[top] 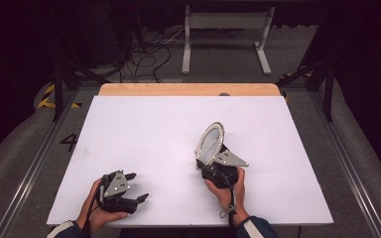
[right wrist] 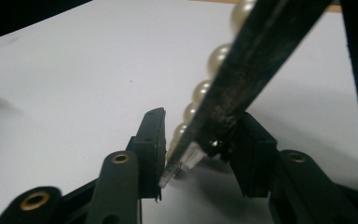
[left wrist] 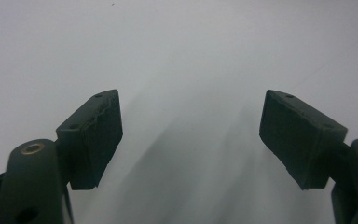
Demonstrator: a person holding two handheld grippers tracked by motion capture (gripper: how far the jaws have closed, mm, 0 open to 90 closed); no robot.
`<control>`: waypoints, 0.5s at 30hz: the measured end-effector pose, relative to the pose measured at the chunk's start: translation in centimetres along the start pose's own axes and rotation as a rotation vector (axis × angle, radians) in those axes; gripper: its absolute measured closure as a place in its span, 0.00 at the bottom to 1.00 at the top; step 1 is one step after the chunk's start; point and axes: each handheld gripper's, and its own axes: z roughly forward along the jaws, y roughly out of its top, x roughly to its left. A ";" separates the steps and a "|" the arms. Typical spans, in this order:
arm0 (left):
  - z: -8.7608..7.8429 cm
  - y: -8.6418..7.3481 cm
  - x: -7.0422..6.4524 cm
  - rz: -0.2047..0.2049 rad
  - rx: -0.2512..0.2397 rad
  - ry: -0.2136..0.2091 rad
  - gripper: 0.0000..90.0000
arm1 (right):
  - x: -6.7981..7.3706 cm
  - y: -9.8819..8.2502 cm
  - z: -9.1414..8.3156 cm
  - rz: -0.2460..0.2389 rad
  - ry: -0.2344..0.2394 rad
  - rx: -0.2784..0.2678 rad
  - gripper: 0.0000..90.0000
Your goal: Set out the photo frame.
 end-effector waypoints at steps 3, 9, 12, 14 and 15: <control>0.1 0.1 -0.1 0.007 0.008 -0.003 0.23 | -0.1 0.0 -0.1 -0.001 0.014 0.014 0.69; 0.1 0.1 -0.1 0.009 0.005 -0.008 0.23 | -0.6 0.1 -0.2 0.016 0.055 0.029 0.72; 0.1 0.1 -0.1 0.007 0.001 -0.006 0.23 | -0.9 0.2 -0.3 0.011 0.077 0.041 0.74; 0.1 0.2 -0.1 0.007 -0.001 -0.003 0.23 | -1.2 0.3 -0.3 0.016 0.099 0.046 0.76; 0.1 0.2 -0.1 0.005 -0.003 -0.003 0.24 | -1.3 0.3 -0.3 0.014 0.109 0.052 0.77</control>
